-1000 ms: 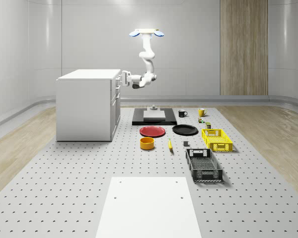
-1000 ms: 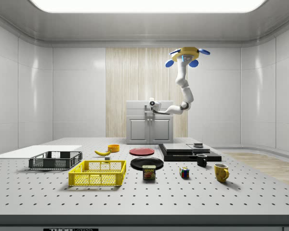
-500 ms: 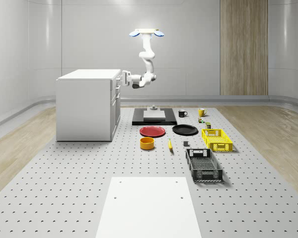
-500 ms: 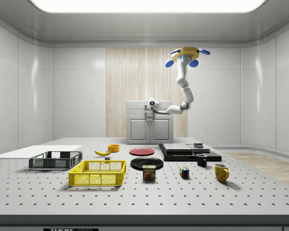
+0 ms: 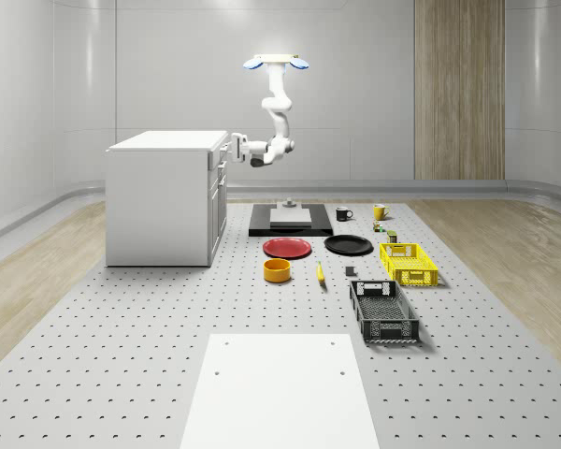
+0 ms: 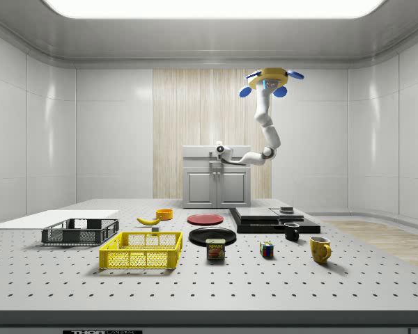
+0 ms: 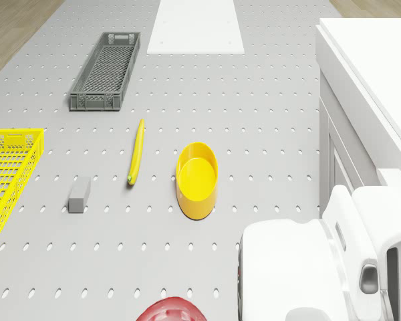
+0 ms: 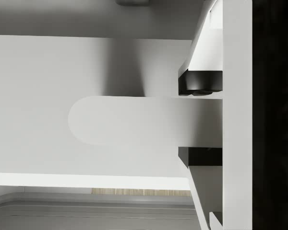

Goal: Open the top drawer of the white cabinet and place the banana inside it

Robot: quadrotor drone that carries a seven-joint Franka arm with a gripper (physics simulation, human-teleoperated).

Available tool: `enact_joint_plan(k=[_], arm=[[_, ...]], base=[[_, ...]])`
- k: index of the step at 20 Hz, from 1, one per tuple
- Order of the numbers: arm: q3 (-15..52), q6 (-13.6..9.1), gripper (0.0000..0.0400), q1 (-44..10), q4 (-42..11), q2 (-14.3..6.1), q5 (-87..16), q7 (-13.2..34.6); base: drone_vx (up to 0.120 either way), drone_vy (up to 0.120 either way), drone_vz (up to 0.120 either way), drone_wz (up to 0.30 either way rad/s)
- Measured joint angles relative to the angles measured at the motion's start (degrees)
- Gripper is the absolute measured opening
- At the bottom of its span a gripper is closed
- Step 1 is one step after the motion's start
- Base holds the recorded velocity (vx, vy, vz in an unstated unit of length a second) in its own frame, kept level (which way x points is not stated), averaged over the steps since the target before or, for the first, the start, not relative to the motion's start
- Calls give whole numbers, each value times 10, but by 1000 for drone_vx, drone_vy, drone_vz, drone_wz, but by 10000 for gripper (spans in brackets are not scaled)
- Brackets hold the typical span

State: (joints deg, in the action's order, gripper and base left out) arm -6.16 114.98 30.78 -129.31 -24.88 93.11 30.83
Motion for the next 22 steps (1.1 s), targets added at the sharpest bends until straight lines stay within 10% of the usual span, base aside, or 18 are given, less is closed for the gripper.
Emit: enact_joint_plan(k=[5, 6, 12, 13, 22], arm=[[-4, -13, 164, -11, -7, -5, -5, -13], [-3, -14, 212, -14, -4, -10, -16, 20], [-18, -36, 135, -24, -24, -15, -10, -53], [-22, -40, 206, -24, -32, -12, -12, -73], [-54, -82, 132, -46, -41, -41, -47, -11]], base=[[0, 0, 0, 0], [0, 0, 0, 0], [0, 0, 0, 0], [0, 0, 0, 0], [0, 0, 0, 0]])
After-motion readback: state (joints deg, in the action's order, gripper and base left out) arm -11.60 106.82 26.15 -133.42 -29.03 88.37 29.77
